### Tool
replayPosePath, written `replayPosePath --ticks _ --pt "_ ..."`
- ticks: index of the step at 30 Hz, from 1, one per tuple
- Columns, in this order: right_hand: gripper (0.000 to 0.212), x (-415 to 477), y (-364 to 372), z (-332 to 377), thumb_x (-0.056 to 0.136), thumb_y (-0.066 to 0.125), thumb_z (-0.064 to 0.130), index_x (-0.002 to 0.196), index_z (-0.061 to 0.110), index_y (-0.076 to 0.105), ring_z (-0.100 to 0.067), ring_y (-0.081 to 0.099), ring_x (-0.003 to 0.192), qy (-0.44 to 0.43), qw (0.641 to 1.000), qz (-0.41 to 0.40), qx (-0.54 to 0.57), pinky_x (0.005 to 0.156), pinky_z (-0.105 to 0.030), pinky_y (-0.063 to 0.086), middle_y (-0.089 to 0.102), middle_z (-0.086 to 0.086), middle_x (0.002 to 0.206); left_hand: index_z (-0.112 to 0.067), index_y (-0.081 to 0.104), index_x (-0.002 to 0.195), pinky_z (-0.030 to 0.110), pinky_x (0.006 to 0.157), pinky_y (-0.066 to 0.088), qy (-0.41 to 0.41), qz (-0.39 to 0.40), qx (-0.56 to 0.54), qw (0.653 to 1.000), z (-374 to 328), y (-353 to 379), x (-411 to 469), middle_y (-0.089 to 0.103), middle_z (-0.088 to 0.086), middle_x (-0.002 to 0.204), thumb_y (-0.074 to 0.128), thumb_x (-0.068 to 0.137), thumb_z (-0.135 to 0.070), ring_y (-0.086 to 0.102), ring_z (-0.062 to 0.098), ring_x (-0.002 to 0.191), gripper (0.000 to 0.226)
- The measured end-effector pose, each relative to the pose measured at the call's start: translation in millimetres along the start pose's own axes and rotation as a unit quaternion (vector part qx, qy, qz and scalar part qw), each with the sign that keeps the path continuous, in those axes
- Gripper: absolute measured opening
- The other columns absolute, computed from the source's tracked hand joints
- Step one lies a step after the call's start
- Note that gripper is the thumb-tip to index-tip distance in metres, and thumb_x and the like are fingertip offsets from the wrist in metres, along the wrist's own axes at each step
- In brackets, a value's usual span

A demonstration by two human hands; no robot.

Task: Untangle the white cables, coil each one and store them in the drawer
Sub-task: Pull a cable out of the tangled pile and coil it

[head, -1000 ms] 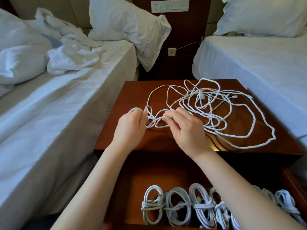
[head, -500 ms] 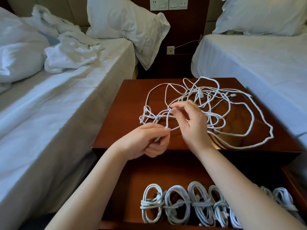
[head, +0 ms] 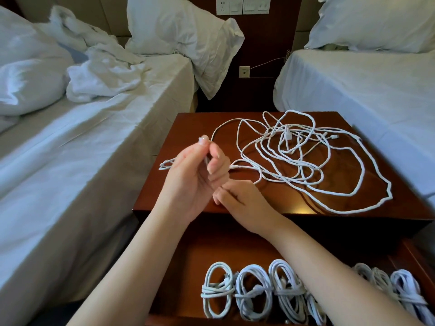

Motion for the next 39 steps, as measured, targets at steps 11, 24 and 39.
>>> replayPosePath --ticks 11,24,39 --pt "0.023 5 -7 -7 0.093 0.059 0.026 0.076 0.014 0.065 -0.012 0.05 0.07 0.01 0.991 -0.044 -0.123 0.065 -0.022 0.037 0.057 0.0 0.067 -0.015 0.057 0.071 0.03 0.052 0.044 0.236 -0.314 0.402 0.827 -20 -25 -8 0.051 -0.009 0.053 0.036 0.101 -0.023 0.052 0.01 0.049 0.037" --pt "0.023 -2 -51 -8 0.099 0.051 0.02 0.08 0.009 0.057 -0.005 0.047 0.055 0.065 0.977 -0.197 0.042 0.057 -0.014 0.04 0.049 0.006 0.057 -0.003 0.057 0.068 0.027 0.053 0.035 0.141 -0.221 0.793 0.55 -7 -49 1 0.06 0.01 0.063 0.04 0.1 -0.025 0.057 0.029 0.052 0.043" --pt "0.023 -7 -56 -14 0.099 0.052 0.025 0.083 0.009 0.059 -0.007 0.042 0.047 0.023 0.966 -0.255 -0.025 0.046 -0.013 0.028 0.045 0.007 0.054 -0.009 0.046 0.06 0.017 0.042 0.031 -0.191 0.135 0.173 0.957 30 7 -10 0.035 -0.003 0.049 0.038 0.094 -0.024 0.029 0.01 0.042 0.039"
Point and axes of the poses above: each hand's wrist, its own x-axis towards the middle knuckle, its own y-axis out of the palm, z = x × y, the point moved 4 cm from there along x, towards the middle knuckle
